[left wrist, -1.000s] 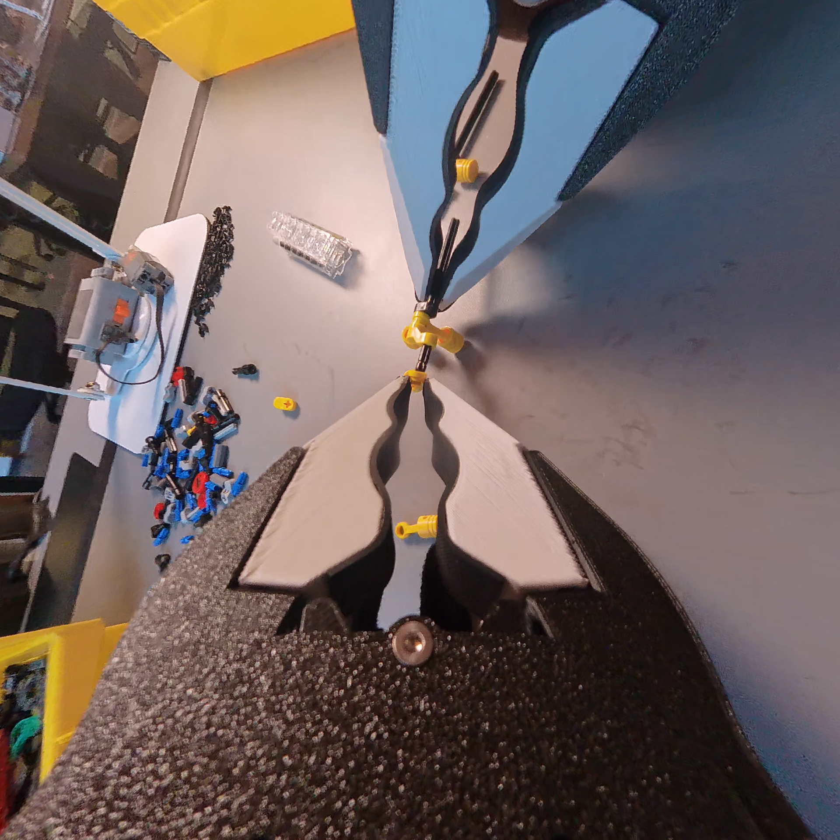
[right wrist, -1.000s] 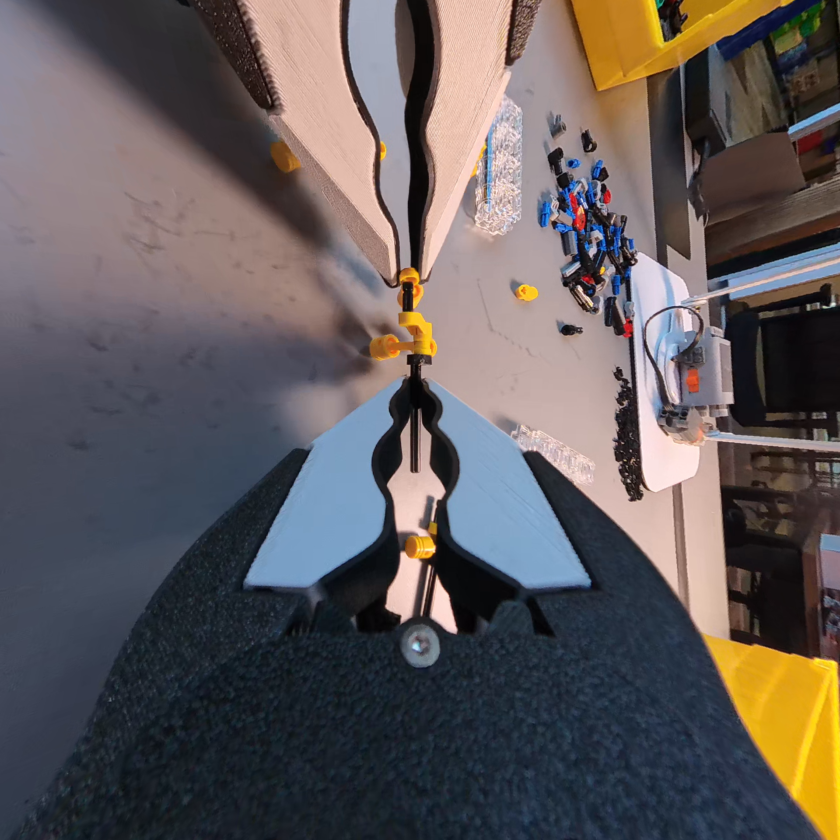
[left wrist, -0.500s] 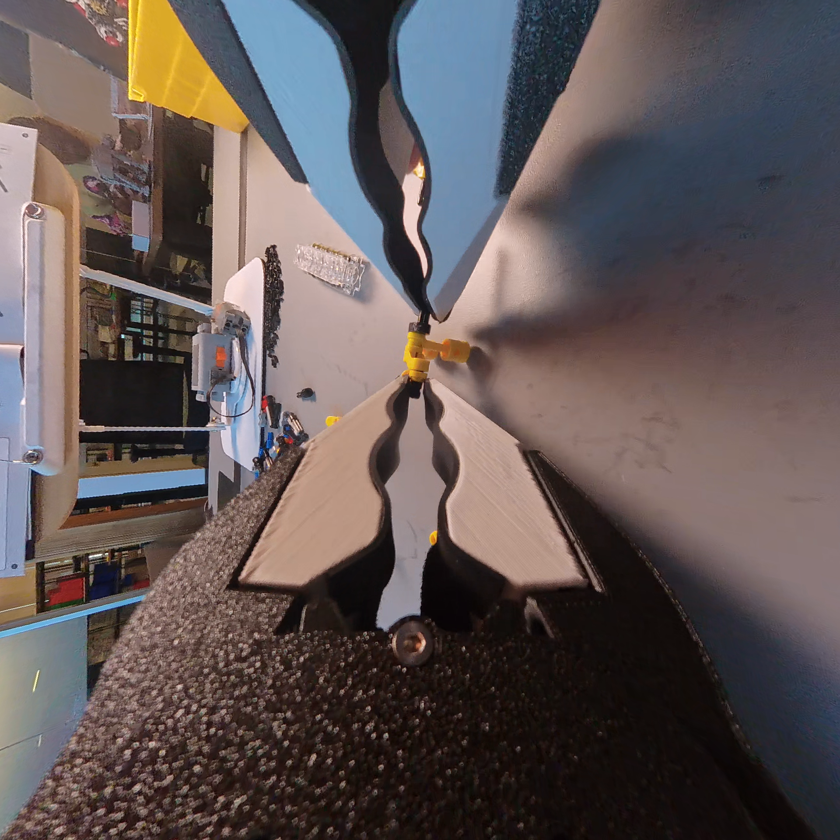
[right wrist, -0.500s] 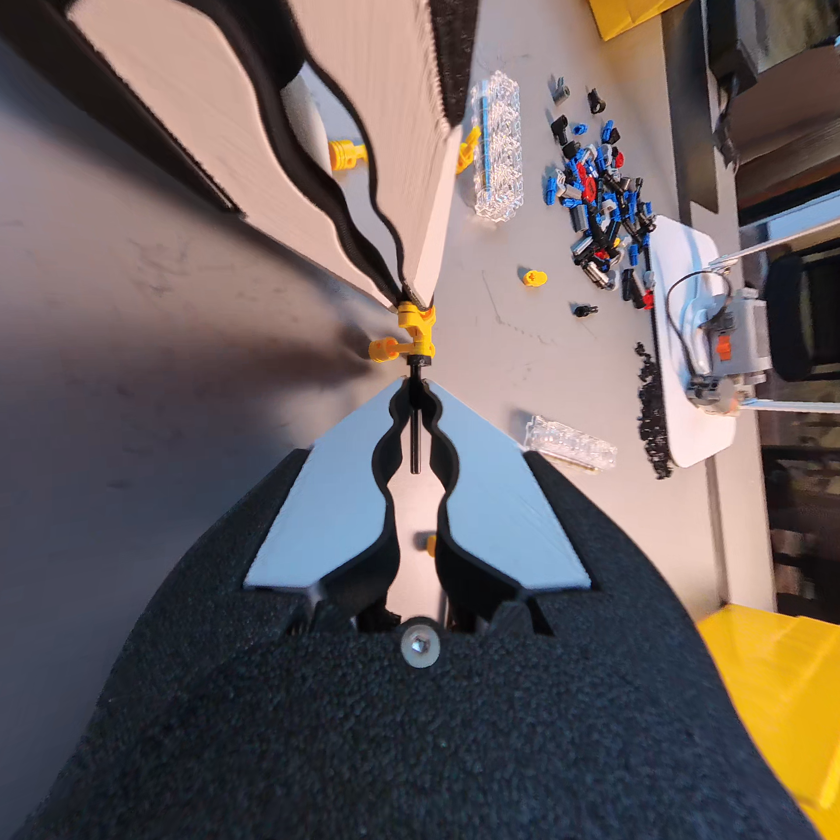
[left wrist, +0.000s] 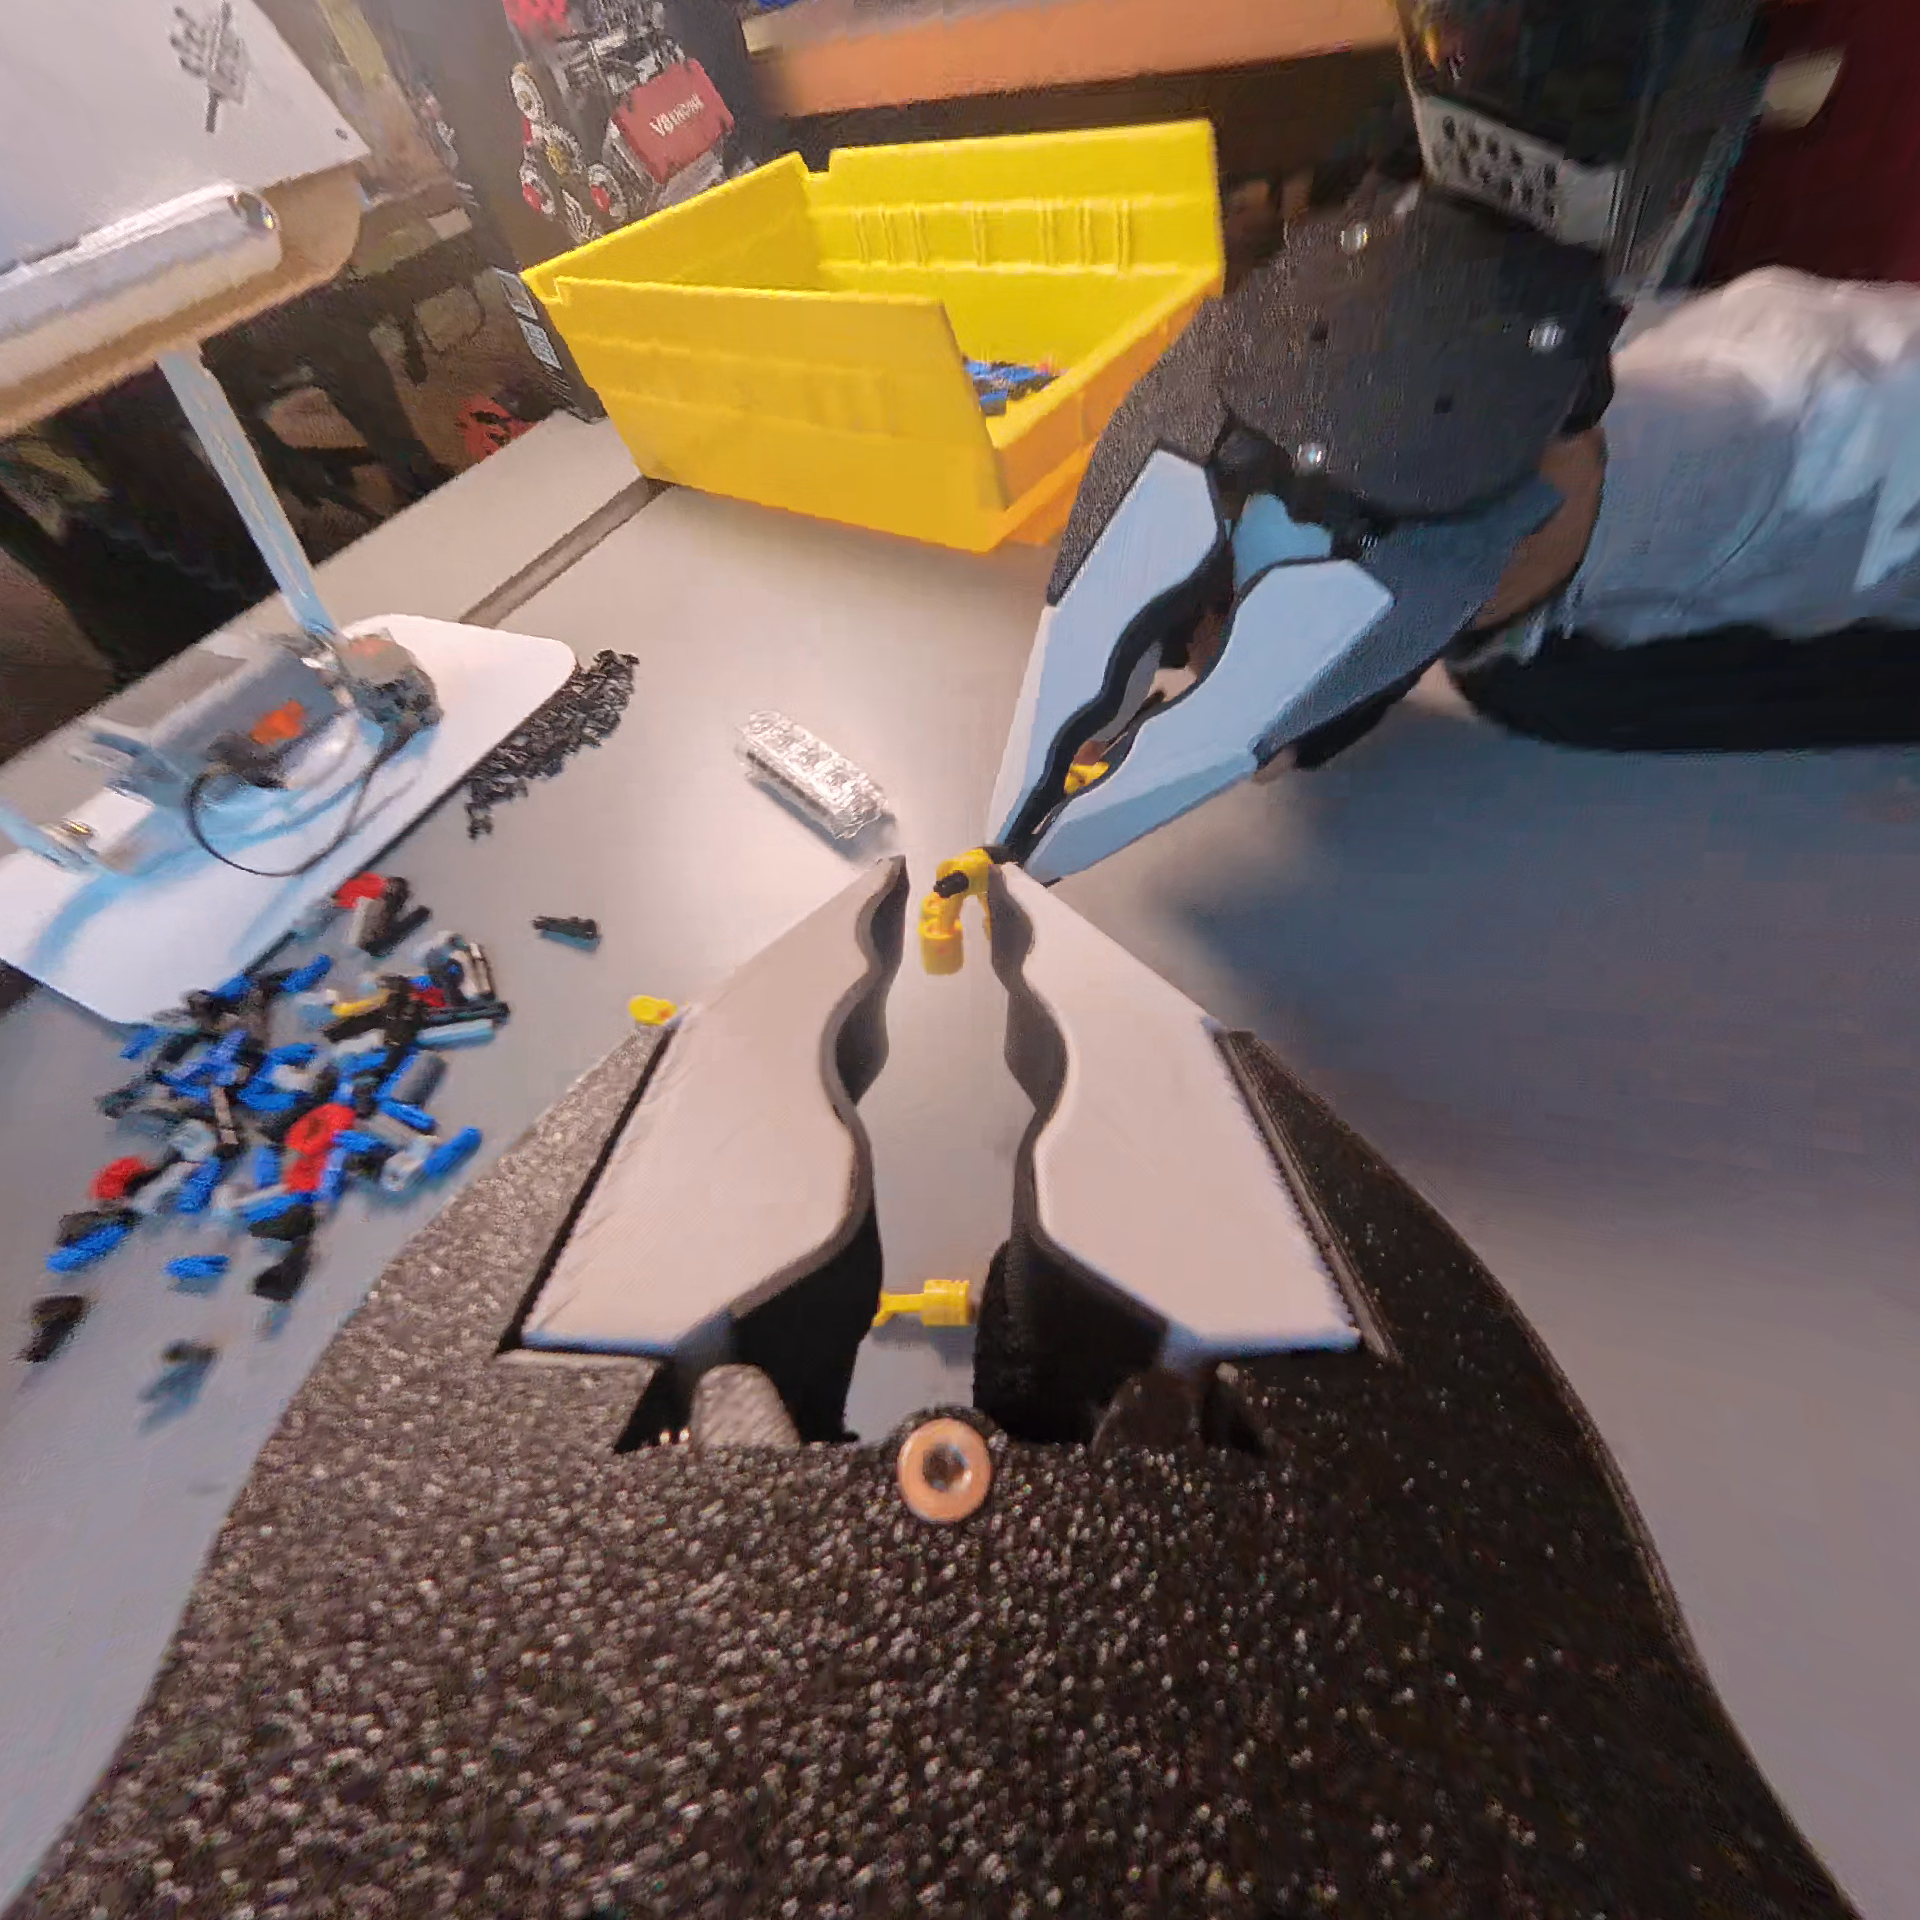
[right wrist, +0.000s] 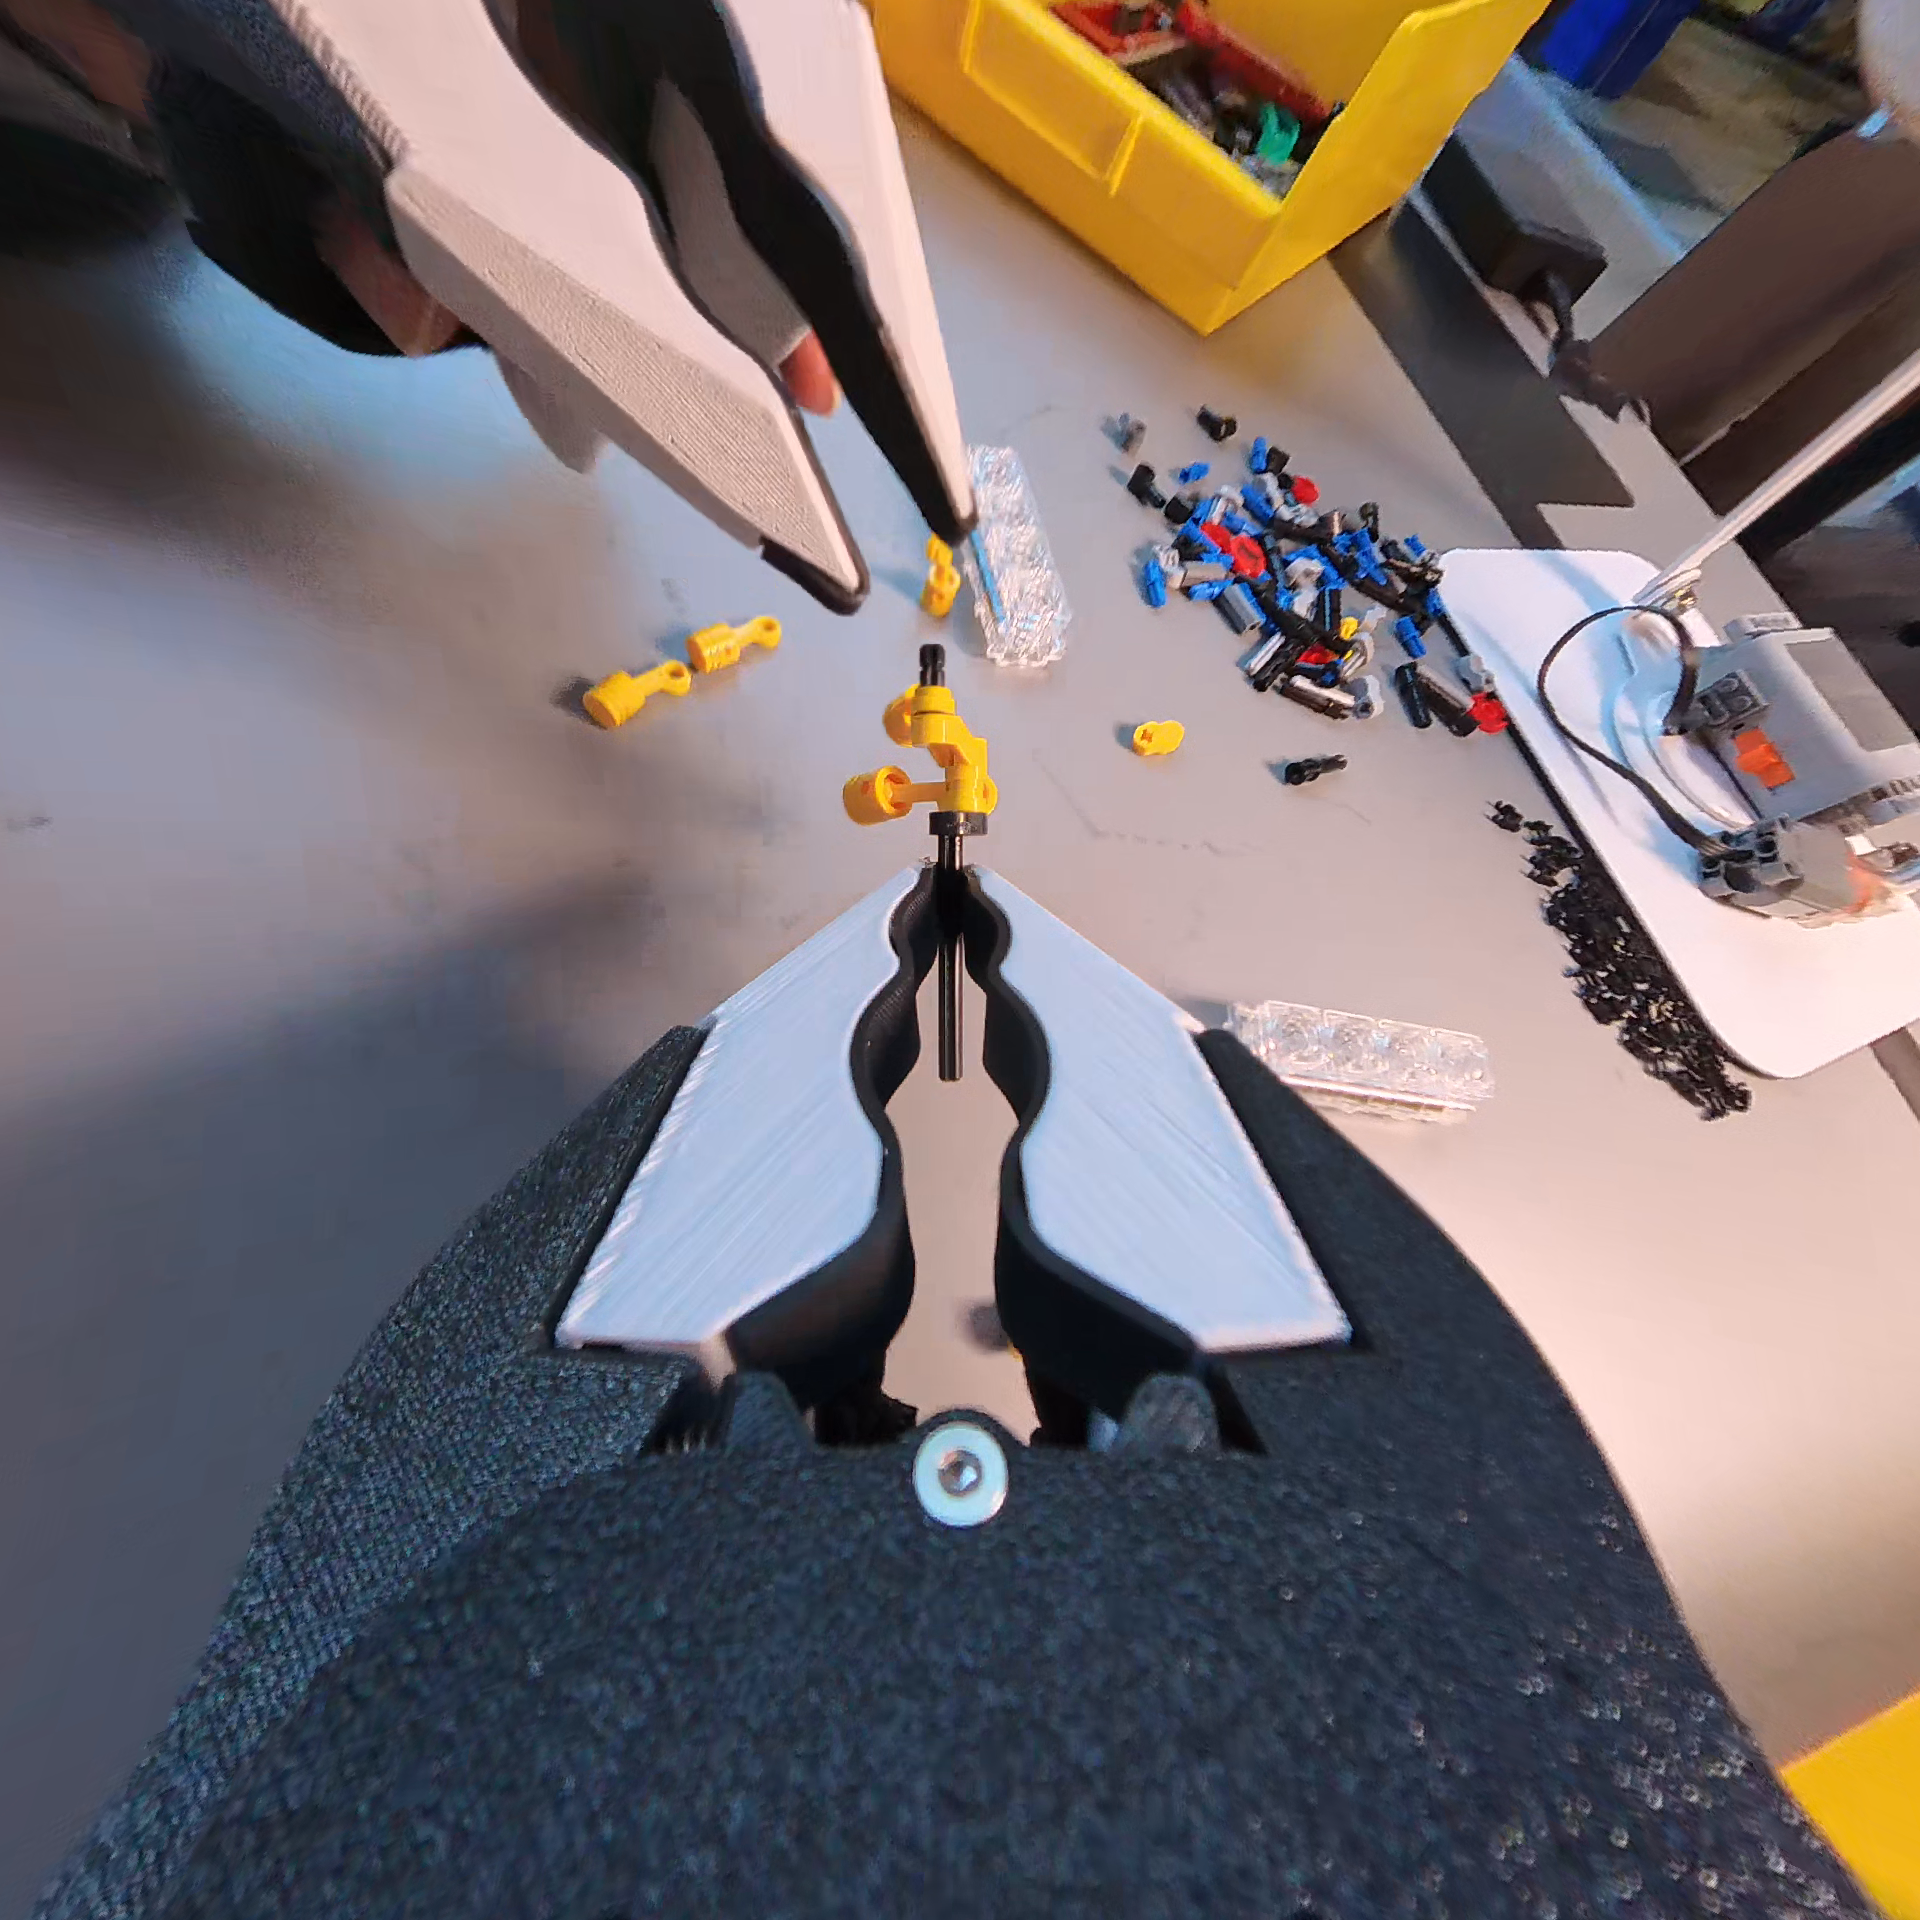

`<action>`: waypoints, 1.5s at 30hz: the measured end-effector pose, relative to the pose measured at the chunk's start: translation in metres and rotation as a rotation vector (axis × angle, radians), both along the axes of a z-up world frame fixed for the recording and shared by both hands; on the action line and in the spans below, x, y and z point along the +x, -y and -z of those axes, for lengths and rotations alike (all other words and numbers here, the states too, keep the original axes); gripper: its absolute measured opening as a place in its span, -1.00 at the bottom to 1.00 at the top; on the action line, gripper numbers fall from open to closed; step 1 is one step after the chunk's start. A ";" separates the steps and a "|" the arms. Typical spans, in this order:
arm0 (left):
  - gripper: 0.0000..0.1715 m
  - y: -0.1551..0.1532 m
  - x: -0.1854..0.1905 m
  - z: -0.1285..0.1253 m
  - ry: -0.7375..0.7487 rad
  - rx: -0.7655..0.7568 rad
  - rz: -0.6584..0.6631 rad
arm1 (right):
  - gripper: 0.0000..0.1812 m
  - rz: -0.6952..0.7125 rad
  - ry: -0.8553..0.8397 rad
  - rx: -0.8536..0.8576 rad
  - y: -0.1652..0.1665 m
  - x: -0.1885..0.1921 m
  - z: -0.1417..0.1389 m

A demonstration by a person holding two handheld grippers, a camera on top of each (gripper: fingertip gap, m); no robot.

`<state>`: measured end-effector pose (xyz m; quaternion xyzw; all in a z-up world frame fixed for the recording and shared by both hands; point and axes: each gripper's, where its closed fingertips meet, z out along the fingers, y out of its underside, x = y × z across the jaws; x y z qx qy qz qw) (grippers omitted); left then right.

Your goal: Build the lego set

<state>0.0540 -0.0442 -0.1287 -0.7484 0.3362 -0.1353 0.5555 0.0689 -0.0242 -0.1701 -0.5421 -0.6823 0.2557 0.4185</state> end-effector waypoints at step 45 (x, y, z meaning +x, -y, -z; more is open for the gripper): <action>-0.85 0.027 -0.064 0.062 -0.052 -0.446 -0.009 | -0.96 0.087 -0.317 -0.296 -0.031 0.014 -0.052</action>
